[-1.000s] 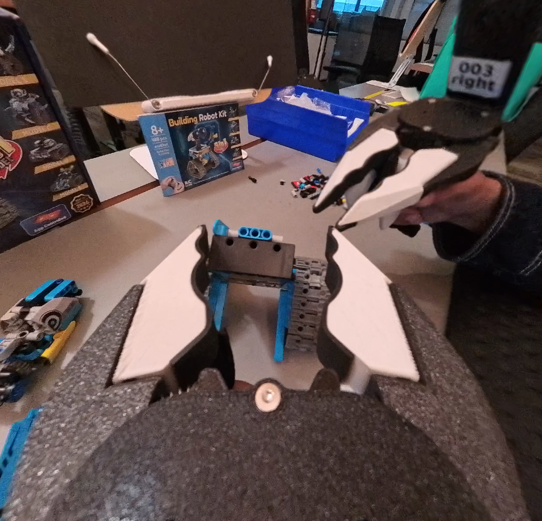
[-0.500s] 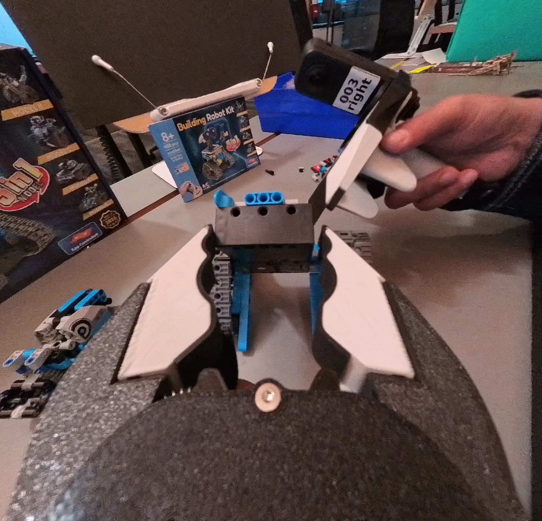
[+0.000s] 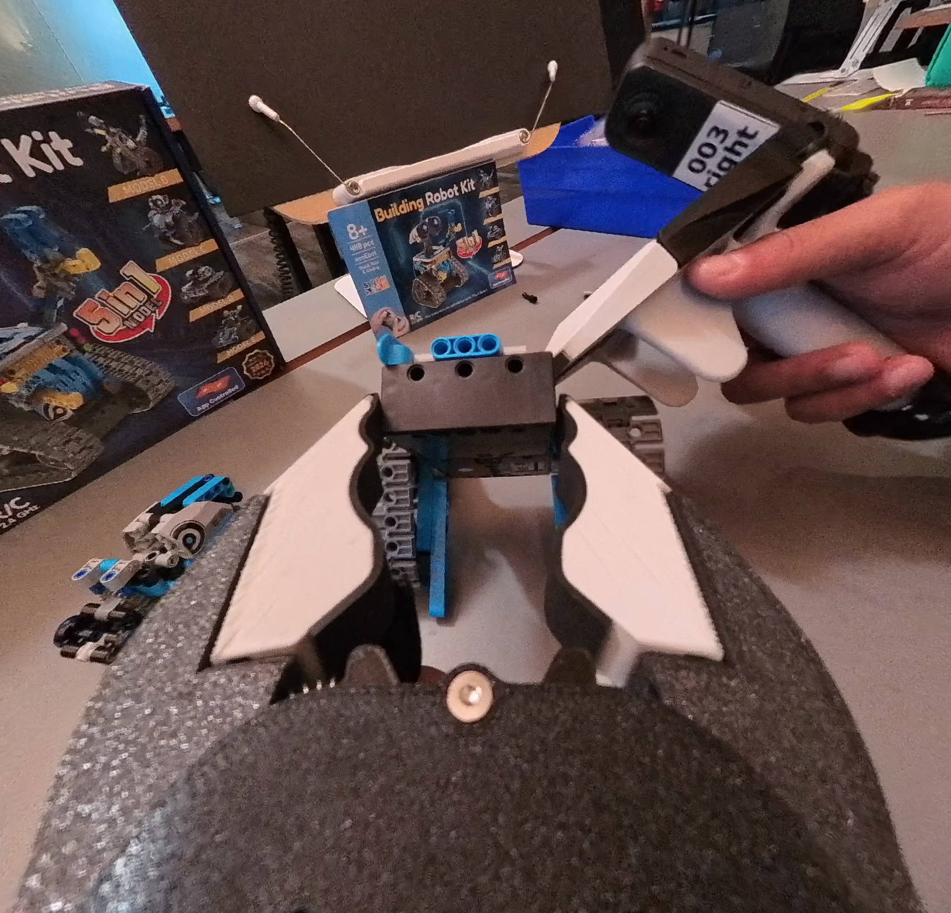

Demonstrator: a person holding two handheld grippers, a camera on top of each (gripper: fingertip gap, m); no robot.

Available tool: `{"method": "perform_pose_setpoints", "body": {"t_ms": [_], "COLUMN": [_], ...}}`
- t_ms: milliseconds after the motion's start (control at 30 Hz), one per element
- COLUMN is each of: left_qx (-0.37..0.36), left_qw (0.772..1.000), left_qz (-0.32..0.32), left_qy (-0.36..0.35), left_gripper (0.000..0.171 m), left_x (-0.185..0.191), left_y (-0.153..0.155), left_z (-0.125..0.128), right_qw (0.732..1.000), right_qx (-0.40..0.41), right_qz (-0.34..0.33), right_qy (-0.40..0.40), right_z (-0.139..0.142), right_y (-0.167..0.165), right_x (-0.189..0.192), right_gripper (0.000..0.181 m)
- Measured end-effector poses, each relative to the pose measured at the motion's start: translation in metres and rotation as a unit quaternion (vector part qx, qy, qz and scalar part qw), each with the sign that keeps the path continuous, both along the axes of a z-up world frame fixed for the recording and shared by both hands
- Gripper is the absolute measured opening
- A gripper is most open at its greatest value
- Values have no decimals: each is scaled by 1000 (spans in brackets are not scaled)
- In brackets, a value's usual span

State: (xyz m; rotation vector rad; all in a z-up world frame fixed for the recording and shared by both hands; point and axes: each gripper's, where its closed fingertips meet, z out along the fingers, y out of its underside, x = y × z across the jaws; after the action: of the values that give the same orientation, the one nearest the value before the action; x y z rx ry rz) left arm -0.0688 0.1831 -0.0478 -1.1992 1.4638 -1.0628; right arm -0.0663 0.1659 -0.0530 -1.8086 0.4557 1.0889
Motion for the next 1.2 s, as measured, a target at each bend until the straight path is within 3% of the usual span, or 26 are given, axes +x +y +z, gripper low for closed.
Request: {"method": "perform_pose_setpoints", "body": {"t_ms": [67,167,200,267,433,467,600,667,700,767,800,867,933,1000,1033,1067,1133,1200], "left_qx": [-8,-13,-16,-44,-38,-38,-42,-44,-44,-46,-48,-49,-50,-55,-61,-65,-63,-61], "left_qw": [1000,999,999,998,997,997,996,995,995,995,995,996,997,998,996,993,979,959], "left_qz": [1,3,4,4,53,60,72,75,76,79,80,66,45,-6,-39,-83,-185,-272], "left_qy": [8,33,31,35,34,36,39,41,43,42,40,36,37,41,44,48,59,58], "left_gripper": [67,82,71,67,67,67,67,67,67,66,66,65,66,66,66,66,65,66], "left_x": [4,15,17,19,19,19,23,24,23,17,14,16,18,18,15,11,-5,-22], "left_y": [1,1,3,2,0,-1,0,1,2,4,5,3,-3,-14,-22,-33,-60,-87], "left_z": [-4,-15,-14,-15,-16,-16,-17,-18,-18,-19,-18,-17,-18,-17,-16,-16,-15,-17], "right_qw": [1000,1000,999,997,989,988,992,990,986,955,946,952,963,980,983,972,925,870], "right_qx": [5,10,14,18,34,38,64,67,84,170,183,189,180,115,64,2,-146,-275], "right_qz": [-9,-29,-42,-64,-86,-93,-111,-122,-144,-239,-265,-238,-200,-160,-165,-211,-256,-264], "right_qy": [4,1,-10,-38,-119,-119,8,-6,1,45,15,-27,-8,-13,-45,-103,-242,-312], "right_z": [0,0,0,0,1,1,1,2,7,51,65,76,69,43,25,6,-31,-62], "right_y": [1,3,3,3,0,0,1,2,1,-26,-44,-63,-72,-78,-84,-96,-138,-186], "right_x": [-1,0,3,5,9,11,17,19,26,93,121,135,138,143,153,178,220,245], "right_gripper": [2,2,3,3,1,0,0,0,1,0,0,0,0,1,2,1,2,2]}}
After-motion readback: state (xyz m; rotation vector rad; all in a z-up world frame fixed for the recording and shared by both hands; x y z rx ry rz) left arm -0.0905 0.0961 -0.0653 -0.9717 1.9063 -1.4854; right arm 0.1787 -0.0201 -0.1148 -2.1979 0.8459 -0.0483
